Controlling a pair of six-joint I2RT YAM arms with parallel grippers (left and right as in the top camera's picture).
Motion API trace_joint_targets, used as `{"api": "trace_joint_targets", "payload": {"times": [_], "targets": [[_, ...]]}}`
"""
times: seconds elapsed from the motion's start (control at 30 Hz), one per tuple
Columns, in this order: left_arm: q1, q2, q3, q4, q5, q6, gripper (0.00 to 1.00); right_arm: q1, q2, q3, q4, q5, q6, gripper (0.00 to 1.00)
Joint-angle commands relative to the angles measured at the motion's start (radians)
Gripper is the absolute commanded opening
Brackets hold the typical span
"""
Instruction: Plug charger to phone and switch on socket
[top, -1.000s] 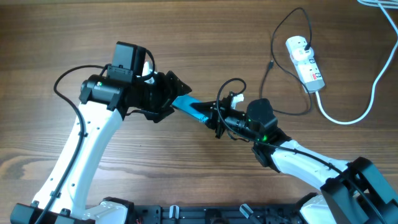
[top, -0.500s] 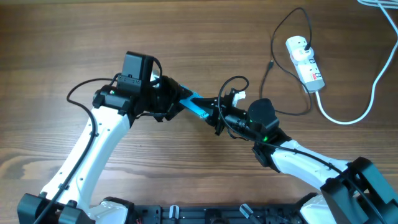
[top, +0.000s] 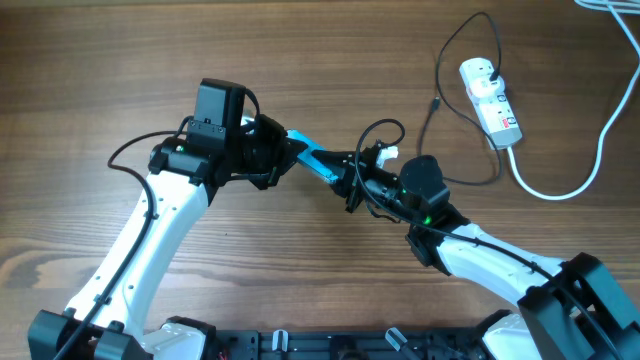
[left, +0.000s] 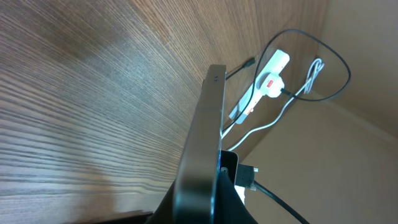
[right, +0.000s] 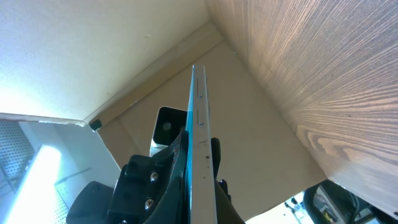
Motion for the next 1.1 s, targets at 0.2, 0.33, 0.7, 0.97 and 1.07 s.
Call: {"api": "trace_joint_targets", "payload": {"times": [0.2,0.33,0.7,0.97,1.07], "targets": [[-0.002,-0.013,-0.003,-0.015,0.002,-0.014,0.04,0.009,0.001,0.008,-0.074,-0.028,-0.042,0.13],[-0.001,-0.013,-0.003,-0.014,-0.038,0.014,0.04,0.009,0.001,0.008,-0.075,-0.043,-0.046,0.25],[0.163,0.094,-0.003,0.017,0.251,0.334,0.04,0.009,0.001,0.008,-0.297,0.127,-0.668,0.74],[0.165,0.338,-0.003,0.169,0.692,0.565,0.04,-0.003,-0.026,0.009,-0.35,0.235,-1.149,0.99],[0.166,0.361,-0.003,0.164,0.716,0.618,0.04,-0.082,-0.13,0.009,-0.533,0.331,-1.228,0.99]]}}
